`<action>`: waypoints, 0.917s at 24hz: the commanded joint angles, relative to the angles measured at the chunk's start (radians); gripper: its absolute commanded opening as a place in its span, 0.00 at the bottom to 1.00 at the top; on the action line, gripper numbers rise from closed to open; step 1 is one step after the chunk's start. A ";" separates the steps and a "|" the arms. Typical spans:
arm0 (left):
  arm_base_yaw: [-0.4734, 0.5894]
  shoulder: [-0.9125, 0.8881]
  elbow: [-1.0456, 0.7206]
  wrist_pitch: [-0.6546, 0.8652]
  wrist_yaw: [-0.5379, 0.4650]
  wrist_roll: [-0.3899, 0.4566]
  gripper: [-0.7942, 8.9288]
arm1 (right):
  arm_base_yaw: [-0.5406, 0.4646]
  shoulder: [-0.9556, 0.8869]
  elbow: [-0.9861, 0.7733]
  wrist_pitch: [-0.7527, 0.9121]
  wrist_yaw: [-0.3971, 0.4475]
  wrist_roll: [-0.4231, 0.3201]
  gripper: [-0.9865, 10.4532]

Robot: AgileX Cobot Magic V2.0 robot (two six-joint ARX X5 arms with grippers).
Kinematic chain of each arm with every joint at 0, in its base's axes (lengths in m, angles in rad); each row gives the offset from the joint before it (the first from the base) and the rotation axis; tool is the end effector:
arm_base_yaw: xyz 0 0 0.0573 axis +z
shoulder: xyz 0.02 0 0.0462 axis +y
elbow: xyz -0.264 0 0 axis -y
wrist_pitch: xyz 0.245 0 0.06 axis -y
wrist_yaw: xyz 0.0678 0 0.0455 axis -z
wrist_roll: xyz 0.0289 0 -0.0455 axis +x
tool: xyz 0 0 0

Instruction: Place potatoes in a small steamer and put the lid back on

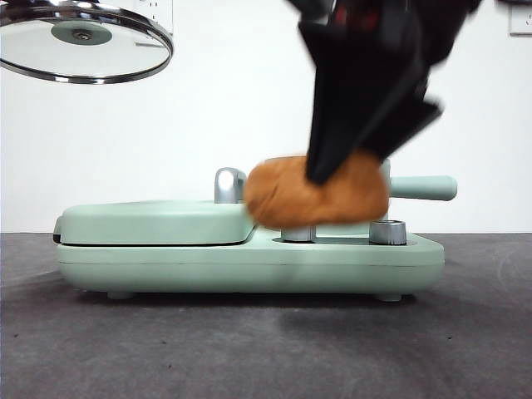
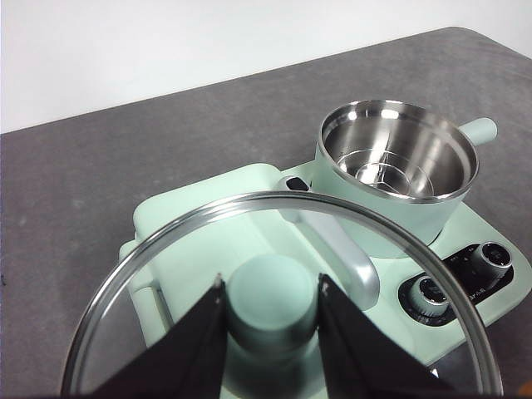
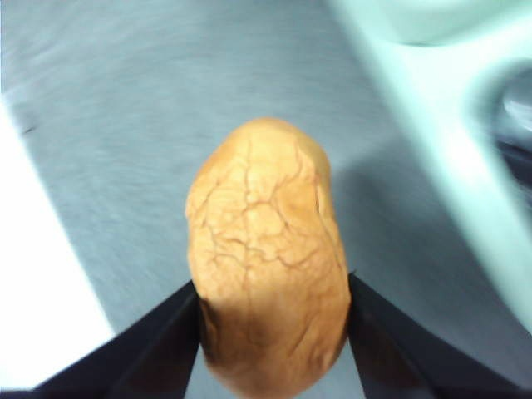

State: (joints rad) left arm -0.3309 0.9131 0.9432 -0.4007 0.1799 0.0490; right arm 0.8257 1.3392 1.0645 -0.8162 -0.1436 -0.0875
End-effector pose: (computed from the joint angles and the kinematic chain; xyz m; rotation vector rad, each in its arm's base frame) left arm 0.1793 -0.0671 0.3449 0.0756 0.3612 -0.5140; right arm 0.1705 0.1910 0.2662 -0.4515 1.0301 0.9170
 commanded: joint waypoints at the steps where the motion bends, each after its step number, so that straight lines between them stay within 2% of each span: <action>1: -0.001 -0.002 0.016 0.027 0.000 0.003 0.09 | -0.021 0.013 0.133 -0.152 0.068 0.097 0.28; 4: -0.001 -0.002 0.016 0.027 0.000 0.010 0.09 | -0.086 0.014 0.260 -0.261 0.092 0.130 0.28; 8: -0.001 -0.002 0.016 0.027 0.000 0.011 0.09 | -0.192 0.035 0.328 -0.260 0.089 0.127 0.28; 22: -0.001 -0.002 0.016 0.027 0.000 0.010 0.09 | -0.336 0.232 0.478 -0.157 0.065 0.031 0.28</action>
State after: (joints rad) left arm -0.3309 0.9134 0.9432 -0.4007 0.1799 0.0525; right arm 0.4850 1.5459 1.5143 -0.9829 -0.0757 -0.0330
